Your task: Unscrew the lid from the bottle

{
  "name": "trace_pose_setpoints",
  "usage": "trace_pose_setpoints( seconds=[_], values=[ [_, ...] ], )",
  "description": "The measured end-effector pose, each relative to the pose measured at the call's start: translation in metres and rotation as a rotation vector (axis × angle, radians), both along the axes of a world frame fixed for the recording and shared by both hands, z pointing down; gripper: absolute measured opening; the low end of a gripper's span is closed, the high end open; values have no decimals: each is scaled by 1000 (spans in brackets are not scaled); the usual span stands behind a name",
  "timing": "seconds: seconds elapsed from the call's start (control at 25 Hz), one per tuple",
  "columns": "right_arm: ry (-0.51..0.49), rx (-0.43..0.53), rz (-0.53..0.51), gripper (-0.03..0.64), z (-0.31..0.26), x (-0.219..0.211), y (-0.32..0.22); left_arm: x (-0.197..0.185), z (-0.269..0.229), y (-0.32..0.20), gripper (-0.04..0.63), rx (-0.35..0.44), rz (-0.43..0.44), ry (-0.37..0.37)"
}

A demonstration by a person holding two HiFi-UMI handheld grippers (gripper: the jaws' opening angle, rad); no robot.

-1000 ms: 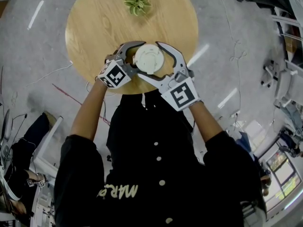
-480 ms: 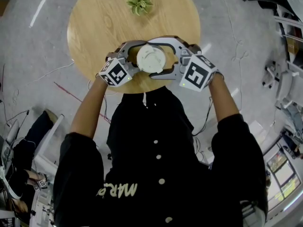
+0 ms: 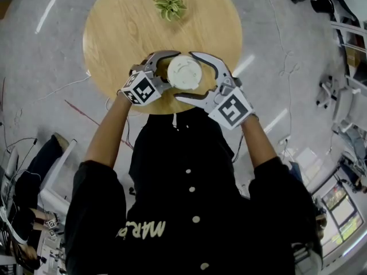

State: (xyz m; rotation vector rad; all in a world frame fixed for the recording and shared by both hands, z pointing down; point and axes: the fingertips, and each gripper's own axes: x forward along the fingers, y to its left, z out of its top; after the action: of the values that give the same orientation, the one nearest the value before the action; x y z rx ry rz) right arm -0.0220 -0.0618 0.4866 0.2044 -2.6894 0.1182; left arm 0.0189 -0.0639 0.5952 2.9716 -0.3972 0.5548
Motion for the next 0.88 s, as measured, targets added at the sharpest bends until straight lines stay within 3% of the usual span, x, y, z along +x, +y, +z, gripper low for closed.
trace_pose_setpoints(
  seconds=[0.12, 0.24, 0.36, 0.56, 0.64, 0.76, 0.88],
  values=[
    [-23, 20, 188, 483, 3, 0, -6, 0, 0, 0, 357, 0, 1, 2],
    [-32, 92, 208, 450, 3, -1, -9, 0, 0, -1, 356, 1, 3, 2],
    [-41, 115, 77, 451, 1, -3, -7, 0, 1, -1, 356, -1, 6, 0],
    [30, 95, -321, 451, 6, -1, 4, 0, 1, -1, 356, -1, 15, -5],
    [55, 93, -412, 451, 8, 0, 6, 1, 1, -1, 356, -1, 14, -6],
    [71, 96, -424, 453, 10, 0, 6, 1, 4, -1, 357, -2, 14, -7],
    [63, 57, -344, 477, 10, 4, 5, 1, 4, -1, 356, -4, 16, -8]
  ],
)
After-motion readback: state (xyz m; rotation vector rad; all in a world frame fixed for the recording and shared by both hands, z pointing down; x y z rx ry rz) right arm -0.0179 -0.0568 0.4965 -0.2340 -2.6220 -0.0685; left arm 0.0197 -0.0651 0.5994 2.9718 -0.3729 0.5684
